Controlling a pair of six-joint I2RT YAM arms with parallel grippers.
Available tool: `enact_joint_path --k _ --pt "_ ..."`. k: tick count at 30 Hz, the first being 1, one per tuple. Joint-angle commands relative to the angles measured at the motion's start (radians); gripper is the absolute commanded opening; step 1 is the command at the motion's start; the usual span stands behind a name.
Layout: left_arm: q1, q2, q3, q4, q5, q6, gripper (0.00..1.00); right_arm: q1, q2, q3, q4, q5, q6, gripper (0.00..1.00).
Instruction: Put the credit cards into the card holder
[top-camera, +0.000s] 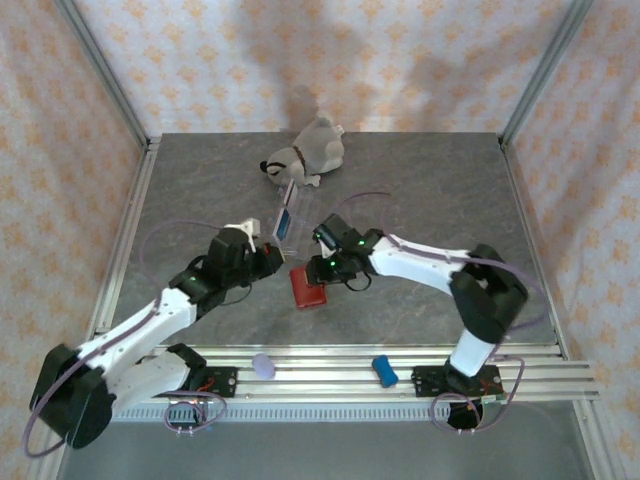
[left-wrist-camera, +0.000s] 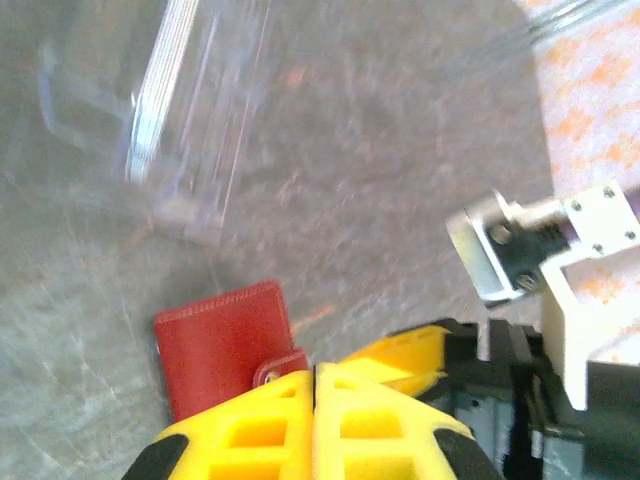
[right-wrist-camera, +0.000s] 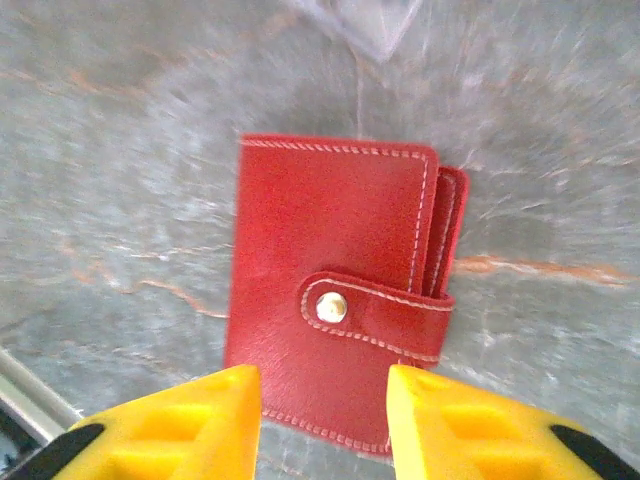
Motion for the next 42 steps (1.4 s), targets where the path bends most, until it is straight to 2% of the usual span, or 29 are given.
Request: enact_joint_path --k 1,3,4,5,6,7,8,9,10,13,16,18,20,22,24,25,26,27,30,33,37,38,41,42 --pt "0.012 -0.088 0.081 -0.243 -0.182 0.127 0.07 -0.018 -0.193 -0.049 0.098 0.163 0.005 0.46" --pt "0.014 -0.125 0.137 -0.325 -0.27 0.188 0.17 -0.03 -0.323 -0.115 0.146 0.288 -0.02 0.58" --pt "0.014 -0.138 0.157 -0.358 -0.313 0.209 0.26 -0.036 -0.382 -0.149 0.17 0.344 -0.035 0.63" --pt "0.014 -0.155 0.174 -0.387 -0.36 0.244 0.41 -0.045 -0.451 -0.19 0.197 0.413 -0.055 0.69" --pt "0.014 -0.17 0.183 -0.4 -0.405 0.268 0.49 -0.055 -0.53 -0.236 0.232 0.476 -0.083 0.78" --pt "0.014 -0.183 0.183 -0.407 -0.444 0.279 0.52 -0.067 -0.592 -0.276 0.267 0.523 -0.109 0.84" --pt "0.014 -0.197 0.179 -0.402 -0.496 0.29 0.6 -0.084 -0.659 -0.321 0.299 0.576 -0.132 0.9" --pt "0.014 -0.208 0.165 -0.391 -0.541 0.309 0.96 -0.104 -0.719 -0.363 0.323 0.633 -0.144 1.0" --pt "0.014 -0.214 0.158 -0.389 -0.583 0.33 0.99 -0.127 -0.772 -0.401 0.345 0.678 -0.16 1.0" --pt "0.014 -0.215 0.131 -0.379 -0.775 0.376 0.99 -0.22 -0.902 -0.517 0.402 0.773 -0.211 1.0" --pt "0.023 -0.228 0.022 -0.182 -0.852 0.541 1.0 -0.348 -0.976 -0.595 0.398 0.805 -0.206 1.0" --pt "0.053 -0.238 -0.072 -0.033 -0.831 0.667 1.0 -0.442 -0.986 -0.696 0.507 0.741 -0.296 1.0" --pt "0.12 -0.235 -0.135 0.082 -0.762 0.72 1.0 -0.536 -0.971 -0.769 0.602 0.738 -0.287 1.0" --pt "0.198 -0.221 -0.207 0.216 -0.686 0.762 1.0 -0.651 -0.93 -0.792 0.623 0.617 -0.279 0.99" --pt "0.247 -0.191 -0.321 0.475 -0.554 0.924 1.0 -0.724 -0.858 -0.814 0.686 0.553 -0.328 0.99" --pt "0.255 -0.167 -0.378 0.612 -0.542 0.966 1.0 -0.734 -0.823 -0.833 0.75 0.539 -0.364 0.99" --pt "0.271 -0.126 -0.43 0.744 -0.572 0.953 1.0 -0.736 -0.779 -0.851 0.819 0.536 -0.391 0.99" --pt "0.306 -0.081 -0.45 0.805 -0.555 0.936 1.0 -0.741 -0.722 -0.856 0.866 0.54 -0.404 0.99" --pt "0.406 0.065 -0.386 0.74 -0.376 0.946 1.0 -0.762 -0.578 -0.847 0.99 0.5 -0.419 0.99" --pt "0.422 0.178 -0.402 0.94 -0.336 0.925 1.0 -0.767 -0.482 -0.839 1.119 0.483 -0.412 0.99" --pt "0.503 0.293 -0.372 1.056 -0.262 0.825 1.0 -0.781 -0.355 -0.792 1.198 0.442 -0.447 0.99" --pt "0.533 0.324 -0.363 1.076 -0.212 0.783 1.0 -0.783 -0.32 -0.784 1.232 0.444 -0.453 0.99" --pt "0.561 0.522 -0.359 1.267 -0.221 0.756 1.0 -0.804 -0.235 -0.761 1.249 0.402 -0.445 0.99" --pt "0.561 0.6 -0.369 1.411 -0.224 0.751 1.0 -0.804 -0.195 -0.767 1.291 0.402 -0.447 0.99"
